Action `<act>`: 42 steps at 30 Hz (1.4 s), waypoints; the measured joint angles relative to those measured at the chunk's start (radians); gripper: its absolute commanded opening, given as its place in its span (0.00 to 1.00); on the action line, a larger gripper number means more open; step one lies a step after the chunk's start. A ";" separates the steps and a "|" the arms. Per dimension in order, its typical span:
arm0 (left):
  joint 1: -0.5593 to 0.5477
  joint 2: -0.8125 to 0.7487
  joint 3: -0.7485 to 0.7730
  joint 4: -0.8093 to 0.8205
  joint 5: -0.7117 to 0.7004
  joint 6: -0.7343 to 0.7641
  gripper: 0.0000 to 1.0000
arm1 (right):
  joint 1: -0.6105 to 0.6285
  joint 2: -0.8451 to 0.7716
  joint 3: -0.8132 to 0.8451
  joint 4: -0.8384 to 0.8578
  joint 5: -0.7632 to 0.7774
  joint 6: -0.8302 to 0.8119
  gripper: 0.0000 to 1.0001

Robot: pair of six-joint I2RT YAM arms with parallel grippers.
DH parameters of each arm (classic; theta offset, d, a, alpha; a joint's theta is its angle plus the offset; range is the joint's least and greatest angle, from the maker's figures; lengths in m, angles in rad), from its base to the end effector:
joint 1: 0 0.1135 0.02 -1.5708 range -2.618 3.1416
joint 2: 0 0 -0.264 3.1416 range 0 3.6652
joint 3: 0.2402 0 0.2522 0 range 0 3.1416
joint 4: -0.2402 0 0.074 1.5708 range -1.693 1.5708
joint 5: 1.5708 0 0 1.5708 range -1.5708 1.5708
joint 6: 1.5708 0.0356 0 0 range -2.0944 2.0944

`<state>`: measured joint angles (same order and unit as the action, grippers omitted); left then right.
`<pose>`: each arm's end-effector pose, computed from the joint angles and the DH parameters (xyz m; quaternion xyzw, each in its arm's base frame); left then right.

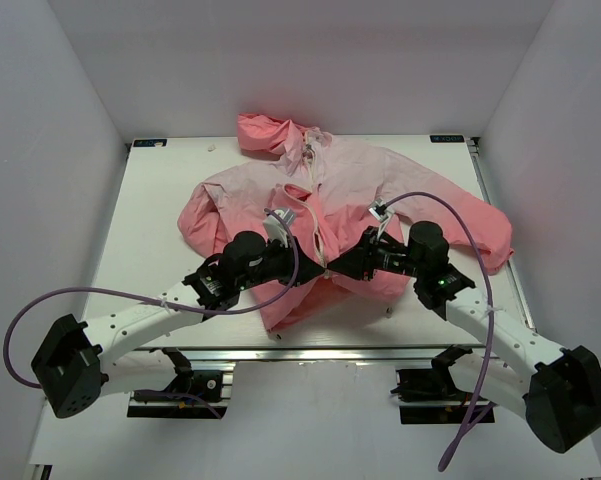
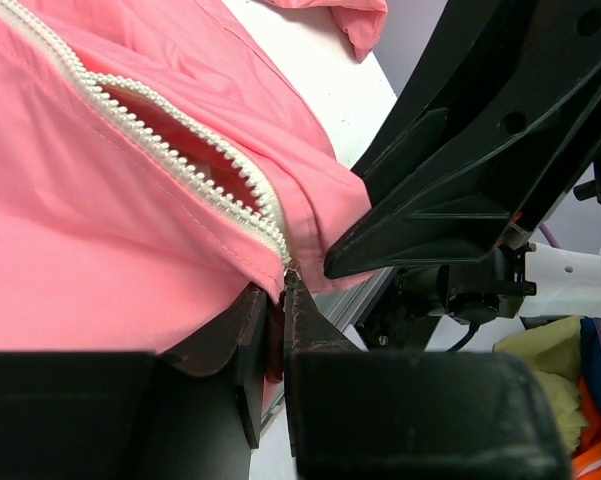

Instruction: Zip up the jacket

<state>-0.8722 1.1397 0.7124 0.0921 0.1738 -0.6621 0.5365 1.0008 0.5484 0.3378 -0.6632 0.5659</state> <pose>0.1628 -0.2034 0.2706 0.1352 0.8023 -0.4515 0.3663 0.1826 0.1341 0.2710 -0.2062 0.7089 0.5365 0.4087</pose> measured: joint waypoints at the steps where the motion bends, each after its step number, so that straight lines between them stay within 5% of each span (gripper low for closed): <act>1: 0.000 0.000 0.000 0.002 0.002 0.000 0.00 | 0.000 0.004 0.002 0.000 -0.004 -0.005 0.18; 3: 0.000 0.000 -0.002 0.006 0.005 0.000 0.00 | 0.000 0.014 0.007 0.000 -0.010 -0.015 0.02; 10: 0.000 -0.001 -0.001 0.013 0.020 0.000 0.00 | 0.000 0.023 0.013 0.003 0.000 -0.014 0.00; 15: 0.001 0.002 0.019 -0.021 0.018 0.004 0.28 | 0.000 -0.028 0.010 0.004 0.059 0.011 0.00; 17: 0.001 0.002 0.028 -0.030 0.019 0.006 0.30 | 0.000 -0.041 0.010 0.005 0.072 0.015 0.00; 20: 0.001 0.002 0.029 -0.040 0.020 0.009 0.22 | 0.000 -0.044 0.010 0.008 0.085 0.023 0.00; 22: 0.001 0.002 0.029 -0.038 0.020 0.006 0.00 | 0.000 -0.043 0.010 0.008 0.087 0.030 0.00; 42: 0.011 0.014 -0.003 0.059 0.149 0.061 0.00 | 0.002 -0.043 0.013 0.034 0.163 0.130 0.00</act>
<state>-0.8612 1.1538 0.7094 0.1513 0.3229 -0.6014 0.5385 0.9573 0.5613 0.3721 -0.5007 0.6956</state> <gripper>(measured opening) 0.039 0.071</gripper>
